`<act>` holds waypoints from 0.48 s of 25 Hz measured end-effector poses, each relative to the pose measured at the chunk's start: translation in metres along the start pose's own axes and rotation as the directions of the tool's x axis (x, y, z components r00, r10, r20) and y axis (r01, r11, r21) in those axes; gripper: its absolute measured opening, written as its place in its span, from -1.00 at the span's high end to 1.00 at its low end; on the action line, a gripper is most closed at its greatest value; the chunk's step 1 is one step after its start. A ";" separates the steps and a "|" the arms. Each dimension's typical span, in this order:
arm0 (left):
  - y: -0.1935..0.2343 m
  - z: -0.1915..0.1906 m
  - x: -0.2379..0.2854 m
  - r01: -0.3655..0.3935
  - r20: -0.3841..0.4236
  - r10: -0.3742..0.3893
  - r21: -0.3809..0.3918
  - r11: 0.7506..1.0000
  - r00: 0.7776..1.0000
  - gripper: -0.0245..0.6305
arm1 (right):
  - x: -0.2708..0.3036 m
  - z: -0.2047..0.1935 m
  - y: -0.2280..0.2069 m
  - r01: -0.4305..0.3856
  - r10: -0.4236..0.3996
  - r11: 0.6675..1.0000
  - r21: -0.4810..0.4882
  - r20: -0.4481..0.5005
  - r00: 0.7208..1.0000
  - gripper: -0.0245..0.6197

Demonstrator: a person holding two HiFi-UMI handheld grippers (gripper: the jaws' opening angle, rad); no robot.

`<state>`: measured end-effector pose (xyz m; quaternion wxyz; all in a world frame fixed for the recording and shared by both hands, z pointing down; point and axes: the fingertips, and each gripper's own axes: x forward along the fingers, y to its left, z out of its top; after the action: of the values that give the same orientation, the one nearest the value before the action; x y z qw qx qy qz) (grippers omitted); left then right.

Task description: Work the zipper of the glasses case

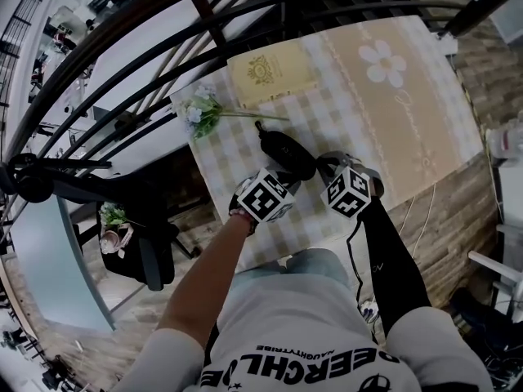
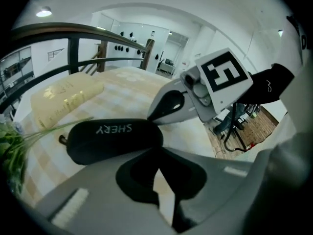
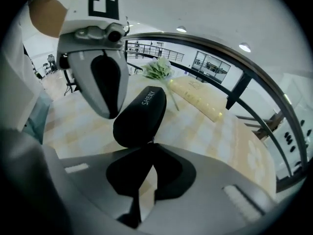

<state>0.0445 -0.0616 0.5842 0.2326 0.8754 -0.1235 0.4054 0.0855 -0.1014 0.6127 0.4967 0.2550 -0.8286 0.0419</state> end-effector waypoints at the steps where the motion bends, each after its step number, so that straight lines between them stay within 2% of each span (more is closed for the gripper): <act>1: -0.004 0.001 0.006 0.011 -0.005 -0.011 0.015 1.000 1.000 0.90 | 0.002 -0.002 -0.005 0.006 -0.006 1.000 -0.003 -0.007 1.000 0.83; 4: -0.006 0.012 0.010 -0.001 0.035 0.000 0.034 0.999 0.999 0.90 | 0.008 -0.006 -0.011 0.000 0.000 1.000 -0.029 -0.017 1.000 0.83; 8: 0.030 0.047 -0.014 -0.156 0.157 0.151 0.021 0.988 0.976 0.90 | 0.010 -0.007 -0.011 -0.006 0.006 1.000 -0.022 0.001 1.000 0.83; 10: 0.046 0.058 -0.018 -0.214 0.165 0.204 0.045 0.976 0.965 0.90 | 0.011 -0.008 -0.010 -0.006 0.006 1.000 -0.013 0.006 1.000 0.83; 12: 0.056 0.059 -0.011 -0.223 0.133 0.213 0.066 0.973 0.968 0.90 | 0.012 -0.010 -0.011 -0.007 0.007 1.000 -0.012 0.006 1.000 0.83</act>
<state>0.0535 -0.1393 0.5595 0.1430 0.8887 -0.2169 0.3777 0.0938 -0.1123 0.6256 0.4954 0.2493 -0.8313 0.0381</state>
